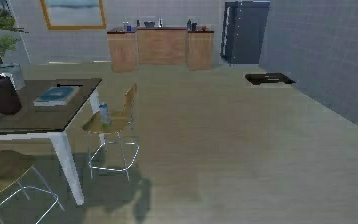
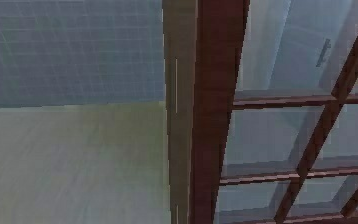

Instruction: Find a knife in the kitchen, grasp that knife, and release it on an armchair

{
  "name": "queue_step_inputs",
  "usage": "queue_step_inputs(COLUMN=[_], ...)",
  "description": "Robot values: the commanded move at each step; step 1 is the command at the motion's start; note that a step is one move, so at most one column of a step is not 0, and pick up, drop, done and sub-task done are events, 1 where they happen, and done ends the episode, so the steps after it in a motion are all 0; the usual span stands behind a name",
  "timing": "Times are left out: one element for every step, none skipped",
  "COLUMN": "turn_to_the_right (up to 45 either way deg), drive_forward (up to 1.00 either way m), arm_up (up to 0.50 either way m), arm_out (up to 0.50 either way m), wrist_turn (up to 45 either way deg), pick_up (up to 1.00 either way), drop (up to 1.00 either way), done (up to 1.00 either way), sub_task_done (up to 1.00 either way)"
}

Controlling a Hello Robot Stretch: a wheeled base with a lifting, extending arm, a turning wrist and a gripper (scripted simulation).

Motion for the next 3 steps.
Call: queue_step_inputs(turn_to_the_right=[0.0, 3.0, 36.0], drive_forward=[1.00, 0.00, 0.00], arm_up=[0.00, 0.00, 0.00], arm_out=[0.00, 0.00, 0.00], wrist_turn=[0.0, 0.0, 0.0], pick_up=[0.00, 0.00, 0.00], drop=[0.00, 0.00, 0.00], done=[0.00, 0.00, 0.00], sub_task_done=[0.00, 0.00, 0.00])
